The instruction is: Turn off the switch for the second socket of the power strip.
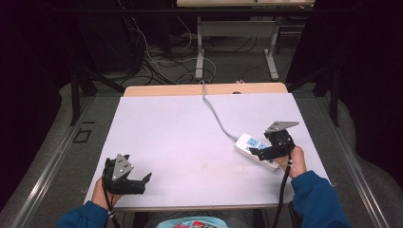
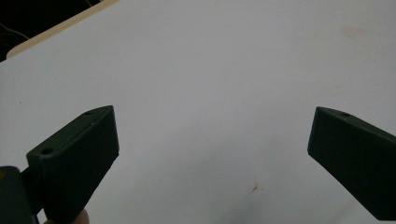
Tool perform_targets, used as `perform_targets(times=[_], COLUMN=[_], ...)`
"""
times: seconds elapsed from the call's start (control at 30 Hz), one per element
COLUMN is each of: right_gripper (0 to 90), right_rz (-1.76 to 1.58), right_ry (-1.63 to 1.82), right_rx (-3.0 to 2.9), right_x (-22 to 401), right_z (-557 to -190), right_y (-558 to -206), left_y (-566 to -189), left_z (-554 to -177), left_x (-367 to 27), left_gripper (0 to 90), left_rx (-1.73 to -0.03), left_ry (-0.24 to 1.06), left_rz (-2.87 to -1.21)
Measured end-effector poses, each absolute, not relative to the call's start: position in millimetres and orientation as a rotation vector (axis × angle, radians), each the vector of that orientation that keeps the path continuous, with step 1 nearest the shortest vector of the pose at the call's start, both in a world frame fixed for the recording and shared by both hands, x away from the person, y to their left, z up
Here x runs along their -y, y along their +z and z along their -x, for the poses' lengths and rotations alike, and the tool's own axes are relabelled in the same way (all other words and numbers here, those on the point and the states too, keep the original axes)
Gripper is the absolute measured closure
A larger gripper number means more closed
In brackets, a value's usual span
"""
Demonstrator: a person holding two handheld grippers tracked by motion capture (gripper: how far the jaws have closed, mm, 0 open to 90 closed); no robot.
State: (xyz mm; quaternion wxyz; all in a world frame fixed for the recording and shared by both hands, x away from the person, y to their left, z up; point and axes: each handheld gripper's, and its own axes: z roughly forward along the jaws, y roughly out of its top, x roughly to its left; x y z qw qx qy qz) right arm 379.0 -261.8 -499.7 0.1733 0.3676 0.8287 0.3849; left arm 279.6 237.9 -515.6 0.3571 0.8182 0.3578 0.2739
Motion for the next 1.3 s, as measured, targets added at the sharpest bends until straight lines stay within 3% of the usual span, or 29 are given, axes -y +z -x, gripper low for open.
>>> perform_targets(times=[0.23,0.27,0.3,0.33,0.37,0.4,0.43,0.5,1.3], right_gripper=[48.7,48.7,56.5,72.0,72.0,82.2,86.8,90.0,90.0], right_rz=[-1.055,-1.055,-1.051,-1.031,-1.031,-0.995,-0.985,-0.980,-0.954], right_ry=[1.107,1.107,1.111,1.113,1.113,1.105,1.102,1.108,0.981], right_rx=[-2.323,-2.323,-2.320,-2.315,-2.315,-2.304,-2.293,-2.287,-2.356], right_x=[263,263,263,263,263,263,263,263,259], right_z=[-375,-375,-374,-372,-372,-370,-369,-367,-360], right_y=[-498,-498,-498,-497,-497,-497,-497,-496,-504], left_y=[-516,-516,-516,-516,-516,-516,-516,-515,-515], left_z=[-280,-280,-280,-280,-280,-280,-280,-280,-279], left_x=[-238,-238,-238,-238,-238,-238,-238,-238,-238], left_gripper=[2.0,2.0,2.0,2.0,2.0,2.0,2.0,2.0,2.0], left_rx=[-0.923,-0.922,-0.921,-0.922,-0.922,-0.926,-0.926,-0.925,-0.921], left_ry=[0.708,0.711,0.711,0.707,0.707,0.706,0.707,0.708,0.722], left_rz=[-2.111,-2.108,-2.109,-2.114,-2.114,-2.111,-2.109,-2.109,-2.108])
